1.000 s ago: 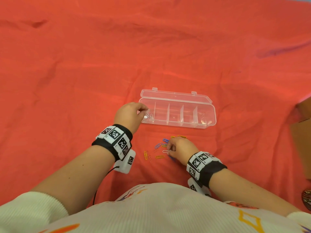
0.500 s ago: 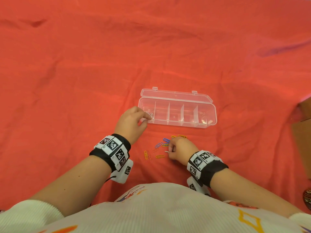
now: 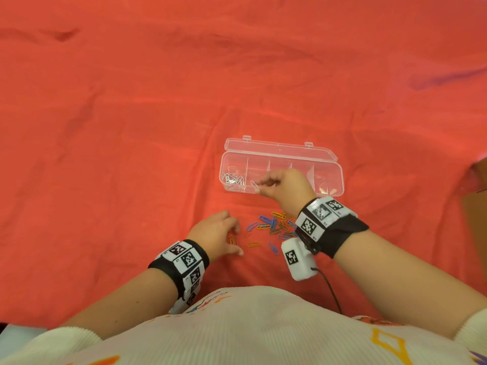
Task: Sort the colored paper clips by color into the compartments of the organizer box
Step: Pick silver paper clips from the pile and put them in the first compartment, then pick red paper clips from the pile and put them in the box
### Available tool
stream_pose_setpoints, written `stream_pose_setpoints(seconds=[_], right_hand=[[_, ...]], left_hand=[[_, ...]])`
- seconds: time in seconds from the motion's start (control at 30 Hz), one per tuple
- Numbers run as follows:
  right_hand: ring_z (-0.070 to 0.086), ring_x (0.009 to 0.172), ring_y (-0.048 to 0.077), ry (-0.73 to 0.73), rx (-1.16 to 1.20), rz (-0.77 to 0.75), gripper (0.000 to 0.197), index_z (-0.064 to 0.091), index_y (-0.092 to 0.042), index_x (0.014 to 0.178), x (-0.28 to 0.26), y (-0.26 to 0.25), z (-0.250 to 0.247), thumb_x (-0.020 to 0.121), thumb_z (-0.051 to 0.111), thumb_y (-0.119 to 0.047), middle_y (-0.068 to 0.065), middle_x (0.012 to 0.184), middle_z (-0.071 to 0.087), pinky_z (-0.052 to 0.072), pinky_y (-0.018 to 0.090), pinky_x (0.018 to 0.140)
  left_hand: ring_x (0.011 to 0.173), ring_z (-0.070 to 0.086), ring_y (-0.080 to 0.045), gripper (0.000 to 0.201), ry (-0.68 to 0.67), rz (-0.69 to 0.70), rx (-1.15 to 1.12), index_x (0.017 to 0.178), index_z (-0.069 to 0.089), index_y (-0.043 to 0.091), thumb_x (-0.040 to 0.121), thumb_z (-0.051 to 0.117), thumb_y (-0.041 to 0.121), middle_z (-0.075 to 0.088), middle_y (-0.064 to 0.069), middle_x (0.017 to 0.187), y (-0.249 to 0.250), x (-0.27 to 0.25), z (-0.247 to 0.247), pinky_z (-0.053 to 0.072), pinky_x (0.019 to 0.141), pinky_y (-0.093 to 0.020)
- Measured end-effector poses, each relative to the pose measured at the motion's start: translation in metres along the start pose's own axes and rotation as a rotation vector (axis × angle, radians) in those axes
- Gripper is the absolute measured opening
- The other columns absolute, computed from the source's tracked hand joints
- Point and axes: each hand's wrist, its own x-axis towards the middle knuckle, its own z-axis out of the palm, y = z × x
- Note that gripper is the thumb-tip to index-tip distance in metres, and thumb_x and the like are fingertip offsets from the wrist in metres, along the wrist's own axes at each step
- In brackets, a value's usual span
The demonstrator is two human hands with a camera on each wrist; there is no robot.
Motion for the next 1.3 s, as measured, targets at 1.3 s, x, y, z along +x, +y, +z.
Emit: stream_pose_setpoints(seconds=[1.3], right_hand=[[0.056,0.087,0.012,-0.518,-0.438,-0.048,0.024,0.068,-0.023,0.108,-0.017,0.023,0.039,0.086,0.058,-0.02,0.001,0.102,0.068,0.036,0.019,0.076]], left_hand=[[0.081,0.055,-0.011,0.015,0.061,-0.052,-0.21,0.093,0.072,0.021,0.081,0.063,0.023,0.054,0.007,0.085,-0.017,0.0,-0.011,0.045,0.082,-0.022]])
